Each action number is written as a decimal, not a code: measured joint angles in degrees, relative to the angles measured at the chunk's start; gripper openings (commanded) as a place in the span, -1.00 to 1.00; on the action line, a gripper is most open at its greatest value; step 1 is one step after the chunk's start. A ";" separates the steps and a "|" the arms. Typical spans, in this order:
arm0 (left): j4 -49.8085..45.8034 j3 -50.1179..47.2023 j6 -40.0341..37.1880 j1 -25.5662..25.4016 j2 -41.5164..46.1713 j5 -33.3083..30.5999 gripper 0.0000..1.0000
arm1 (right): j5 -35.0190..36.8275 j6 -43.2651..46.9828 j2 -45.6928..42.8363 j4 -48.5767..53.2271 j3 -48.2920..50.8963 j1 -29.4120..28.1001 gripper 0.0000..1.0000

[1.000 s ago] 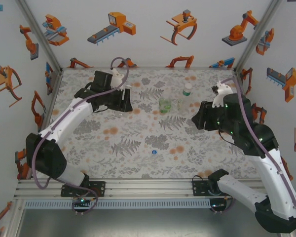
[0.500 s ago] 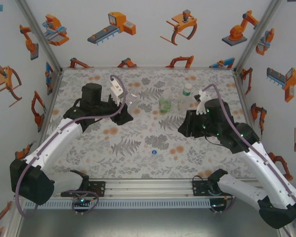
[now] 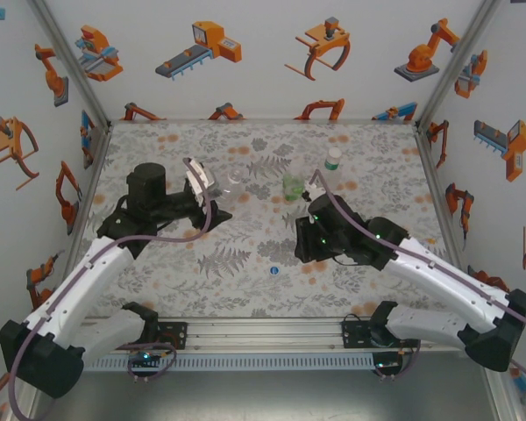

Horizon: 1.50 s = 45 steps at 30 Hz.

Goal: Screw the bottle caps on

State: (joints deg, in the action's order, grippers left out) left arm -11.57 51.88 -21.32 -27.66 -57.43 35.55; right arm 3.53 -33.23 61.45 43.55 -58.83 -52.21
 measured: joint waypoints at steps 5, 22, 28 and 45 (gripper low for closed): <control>0.33 -0.72 -1.20 -1.38 2.80 -0.52 -1.00 | 1.11 -0.92 3.67 -2.19 1.20 -1.42 -0.13; -0.33 -1.95 -5.70 -3.08 8.83 -7.76 -1.00 | 2.16 -3.37 17.66 -8.63 2.91 -5.05 -0.15; -0.50 -2.43 -7.02 -3.08 10.10 -11.87 -1.00 | 2.58 -5.64 22.91 -10.56 2.89 -6.71 -0.15; 0.48 -3.04 -6.69 -3.06 13.42 -18.82 -1.00 | 6.01 -8.70 34.05 -9.29 -5.90 -8.02 -0.08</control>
State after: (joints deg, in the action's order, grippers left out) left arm -11.09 48.84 -28.01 -30.72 -44.01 16.73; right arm 9.54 -41.93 95.50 34.26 -64.73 -60.23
